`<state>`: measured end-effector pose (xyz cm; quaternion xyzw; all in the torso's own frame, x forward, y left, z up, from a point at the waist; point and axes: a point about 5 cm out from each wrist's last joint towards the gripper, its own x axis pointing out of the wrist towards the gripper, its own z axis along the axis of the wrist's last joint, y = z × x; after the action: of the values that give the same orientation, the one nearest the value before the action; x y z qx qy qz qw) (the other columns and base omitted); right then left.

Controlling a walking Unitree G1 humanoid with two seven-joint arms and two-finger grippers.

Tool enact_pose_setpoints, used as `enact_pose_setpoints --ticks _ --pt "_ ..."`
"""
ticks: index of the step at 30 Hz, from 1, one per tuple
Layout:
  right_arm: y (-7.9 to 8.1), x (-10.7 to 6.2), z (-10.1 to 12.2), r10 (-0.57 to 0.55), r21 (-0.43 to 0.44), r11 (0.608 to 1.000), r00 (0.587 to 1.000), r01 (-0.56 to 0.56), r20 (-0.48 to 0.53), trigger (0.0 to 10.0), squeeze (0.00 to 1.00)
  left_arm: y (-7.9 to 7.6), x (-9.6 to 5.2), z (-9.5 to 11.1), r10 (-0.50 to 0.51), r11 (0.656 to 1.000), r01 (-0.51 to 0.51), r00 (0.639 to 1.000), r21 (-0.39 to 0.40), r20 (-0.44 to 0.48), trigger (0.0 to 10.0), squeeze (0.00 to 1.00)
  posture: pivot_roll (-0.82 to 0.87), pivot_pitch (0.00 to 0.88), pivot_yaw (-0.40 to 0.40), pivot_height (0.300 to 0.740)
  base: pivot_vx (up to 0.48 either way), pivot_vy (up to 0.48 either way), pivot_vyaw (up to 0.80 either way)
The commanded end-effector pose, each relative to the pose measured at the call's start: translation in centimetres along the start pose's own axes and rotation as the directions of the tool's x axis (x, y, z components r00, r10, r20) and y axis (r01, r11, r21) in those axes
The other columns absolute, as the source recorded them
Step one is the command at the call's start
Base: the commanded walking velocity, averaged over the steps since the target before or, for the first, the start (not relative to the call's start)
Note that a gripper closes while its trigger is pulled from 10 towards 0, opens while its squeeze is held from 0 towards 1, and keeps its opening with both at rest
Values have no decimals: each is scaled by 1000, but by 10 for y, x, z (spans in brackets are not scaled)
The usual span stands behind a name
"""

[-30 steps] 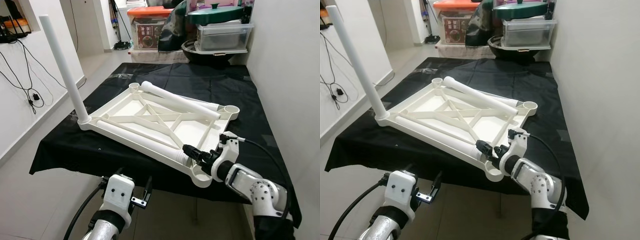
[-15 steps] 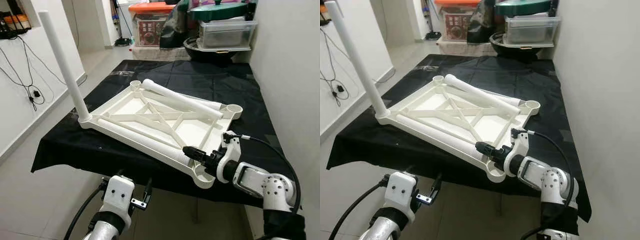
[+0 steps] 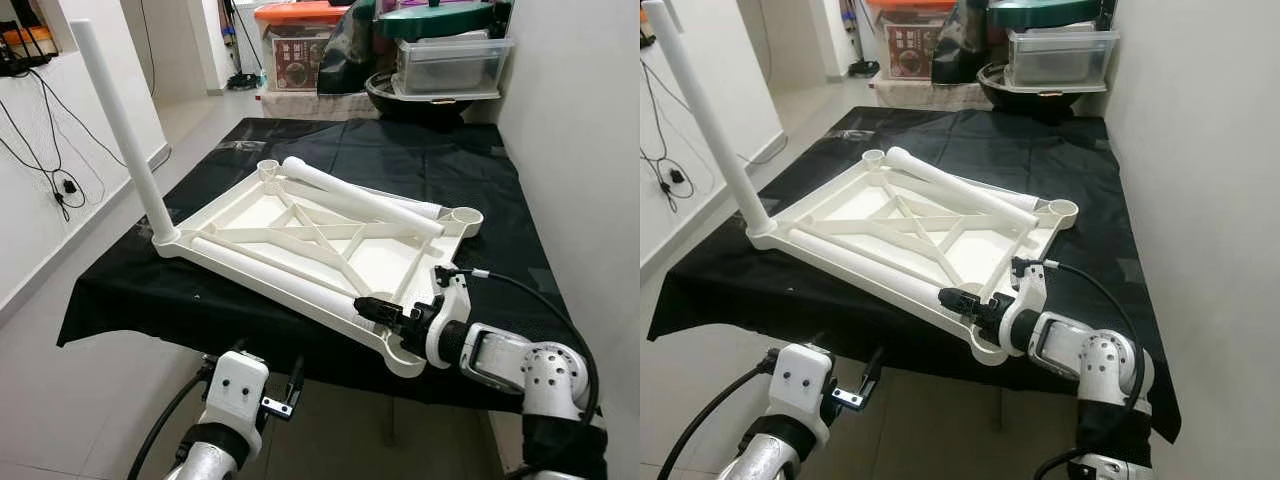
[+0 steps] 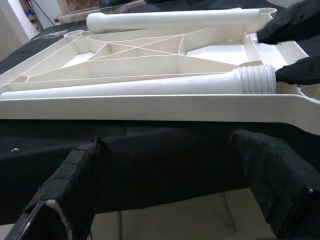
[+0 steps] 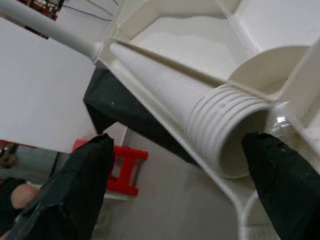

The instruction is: Building children table

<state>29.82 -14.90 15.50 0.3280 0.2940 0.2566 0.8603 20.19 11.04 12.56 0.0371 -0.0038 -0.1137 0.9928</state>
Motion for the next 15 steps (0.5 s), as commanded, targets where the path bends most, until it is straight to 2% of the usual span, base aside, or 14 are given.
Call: enact_pose_setpoints --ticks 1,6,15 --pt "9 3 -1 31 2 1000 999 -31 -16 10000 0 1 -1 -1 2 1000 -2 1000 -2 -14 10000 0 57 62 -18 740 0 0 0" --pt "21 12 -12 59 7 998 997 -59 -40 10000 0 0 -1 -1 5 1000 -5 1000 -1 -12 10000 0 61 53 -24 740 0 0 0" --pt "26 24 -16 47 17 999 999 -47 -26 10000 0 0 0 -2 7 1000 -7 1000 -5 -12 10000 0 60 47 -26 740 0 0 0"
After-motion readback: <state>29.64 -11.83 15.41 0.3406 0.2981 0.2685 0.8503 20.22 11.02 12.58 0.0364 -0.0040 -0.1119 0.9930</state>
